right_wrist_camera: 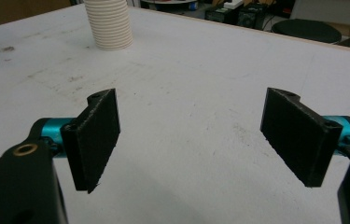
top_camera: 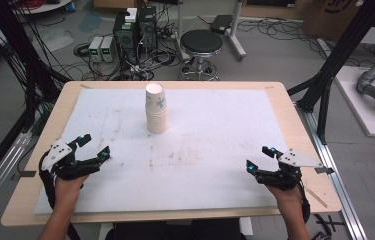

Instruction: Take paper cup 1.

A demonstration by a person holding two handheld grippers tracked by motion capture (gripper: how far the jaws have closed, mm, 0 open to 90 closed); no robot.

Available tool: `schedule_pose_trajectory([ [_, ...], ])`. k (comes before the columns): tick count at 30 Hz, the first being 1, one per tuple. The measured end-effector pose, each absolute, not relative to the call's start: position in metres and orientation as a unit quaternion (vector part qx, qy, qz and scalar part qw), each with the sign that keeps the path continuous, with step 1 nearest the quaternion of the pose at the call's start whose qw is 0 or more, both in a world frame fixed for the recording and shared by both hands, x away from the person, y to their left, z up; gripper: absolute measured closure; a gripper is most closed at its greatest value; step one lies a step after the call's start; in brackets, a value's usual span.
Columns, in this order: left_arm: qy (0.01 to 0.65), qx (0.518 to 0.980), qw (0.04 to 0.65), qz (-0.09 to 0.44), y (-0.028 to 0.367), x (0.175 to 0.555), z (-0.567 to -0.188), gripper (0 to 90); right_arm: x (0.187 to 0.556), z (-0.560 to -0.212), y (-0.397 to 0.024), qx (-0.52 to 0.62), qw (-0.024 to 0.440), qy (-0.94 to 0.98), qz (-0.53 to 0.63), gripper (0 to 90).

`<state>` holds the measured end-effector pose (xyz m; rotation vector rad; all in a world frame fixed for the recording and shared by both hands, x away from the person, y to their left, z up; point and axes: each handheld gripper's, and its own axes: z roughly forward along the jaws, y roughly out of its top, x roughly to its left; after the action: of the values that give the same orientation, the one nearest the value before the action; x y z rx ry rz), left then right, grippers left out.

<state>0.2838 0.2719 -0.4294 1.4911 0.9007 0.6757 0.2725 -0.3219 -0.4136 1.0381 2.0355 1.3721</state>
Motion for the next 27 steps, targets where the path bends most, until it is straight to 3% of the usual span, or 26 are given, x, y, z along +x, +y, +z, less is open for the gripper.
schedule_pose_trajectory([
  [27,0.393,0.645,0.599,0.268,0.264,0.293,-0.429,14.9,0.268,-0.415,-0.325,0.384,0.226,0.740,0.503,20.3],
])
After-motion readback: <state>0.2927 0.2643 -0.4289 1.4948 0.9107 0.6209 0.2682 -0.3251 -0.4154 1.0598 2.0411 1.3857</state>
